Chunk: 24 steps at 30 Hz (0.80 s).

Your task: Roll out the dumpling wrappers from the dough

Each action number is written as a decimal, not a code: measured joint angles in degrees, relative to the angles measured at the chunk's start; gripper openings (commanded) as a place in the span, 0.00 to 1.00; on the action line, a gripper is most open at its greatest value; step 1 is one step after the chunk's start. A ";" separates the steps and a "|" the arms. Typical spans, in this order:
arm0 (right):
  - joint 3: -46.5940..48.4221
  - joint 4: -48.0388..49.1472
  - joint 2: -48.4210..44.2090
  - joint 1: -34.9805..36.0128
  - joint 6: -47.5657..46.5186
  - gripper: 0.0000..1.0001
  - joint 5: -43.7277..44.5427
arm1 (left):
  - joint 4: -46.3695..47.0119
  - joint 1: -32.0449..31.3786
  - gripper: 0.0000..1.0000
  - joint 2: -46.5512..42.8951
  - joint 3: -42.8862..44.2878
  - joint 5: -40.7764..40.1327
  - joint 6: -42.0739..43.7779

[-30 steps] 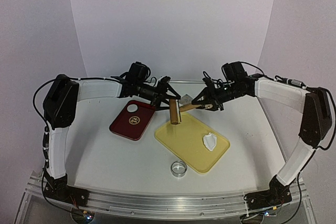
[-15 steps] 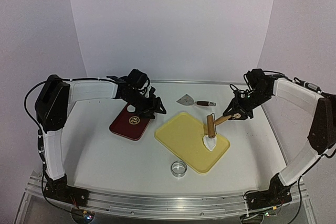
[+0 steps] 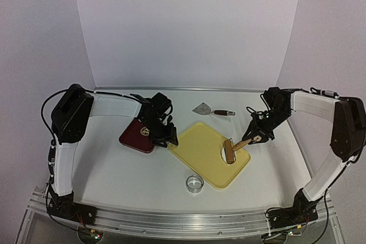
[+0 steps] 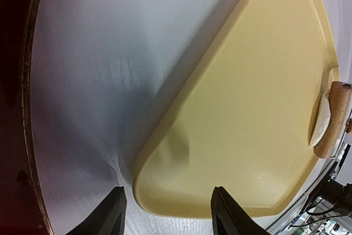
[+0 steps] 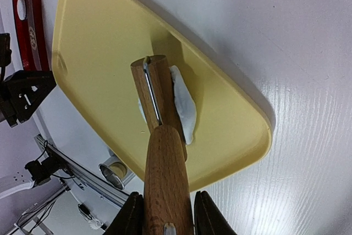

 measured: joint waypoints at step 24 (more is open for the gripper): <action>-2.08 5.96 2.41 0.54 2.04 0.00 -3.79 | -2.05 0.62 0.00 3.27 2.32 -3.35 1.04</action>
